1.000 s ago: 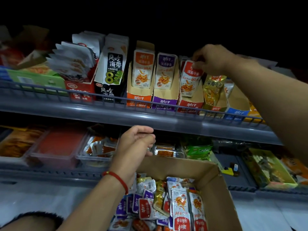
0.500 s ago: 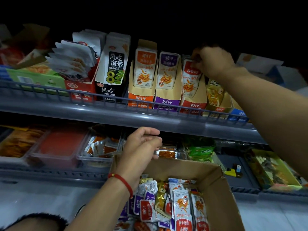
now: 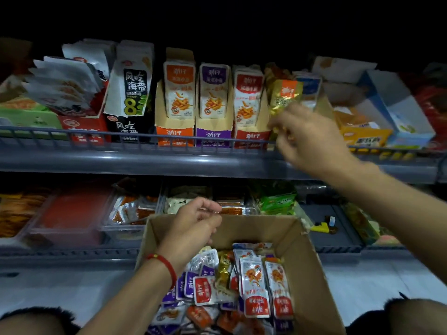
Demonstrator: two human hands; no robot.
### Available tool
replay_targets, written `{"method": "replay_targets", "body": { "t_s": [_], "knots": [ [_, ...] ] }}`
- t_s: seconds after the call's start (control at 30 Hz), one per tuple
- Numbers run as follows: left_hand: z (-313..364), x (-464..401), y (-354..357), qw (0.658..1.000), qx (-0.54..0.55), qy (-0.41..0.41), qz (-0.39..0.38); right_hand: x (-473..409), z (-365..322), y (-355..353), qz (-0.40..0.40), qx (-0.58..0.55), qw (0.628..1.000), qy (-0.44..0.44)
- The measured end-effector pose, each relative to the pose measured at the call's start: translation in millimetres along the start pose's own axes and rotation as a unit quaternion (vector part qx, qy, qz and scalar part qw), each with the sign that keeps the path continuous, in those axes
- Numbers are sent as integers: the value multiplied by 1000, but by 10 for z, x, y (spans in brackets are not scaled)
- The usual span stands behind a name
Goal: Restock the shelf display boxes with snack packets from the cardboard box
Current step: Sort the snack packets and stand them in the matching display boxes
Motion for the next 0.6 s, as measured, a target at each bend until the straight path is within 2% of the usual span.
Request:
{"method": "replay_targets", "body": {
  "t_s": [0.1,0.2,0.3,0.33,0.37,0.5,0.6],
  "knots": [
    [-229,-13,157,997,-68,-8,-32,654,-183,308,-94,-34,995,-16],
    [-463,-25,341,985,-155,-14,-80,1214,-249,726,-213,-50,976,14],
    [-780,-8,540,958,-244,-45,-148,1596,-252,1153,-394,-137,908,28],
    [-883,-11,605,947,-269,-43,-167,1661,-242,1220,-432,-172,885,27],
    [-982,-22,671,937,-295,-38,-183,1685,-207,1252,-442,-201,874,32],
    [-1247,-105,999,893,-382,-33,-235,1655,4,1309,-429,-237,868,85],
    [-1293,-263,1368,895,-385,-13,-226,1566,24,1278,-391,-275,873,91]
  ]
}}
Point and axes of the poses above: each hand's wrist, its own x-axis away from the middle knuckle, its own y-axis out of the palm, z = x × y, the point moved 7 cm from there along -x, towards the middle knuckle, and after that the axes turned 1 degree about -y, right-handed, at the moved point
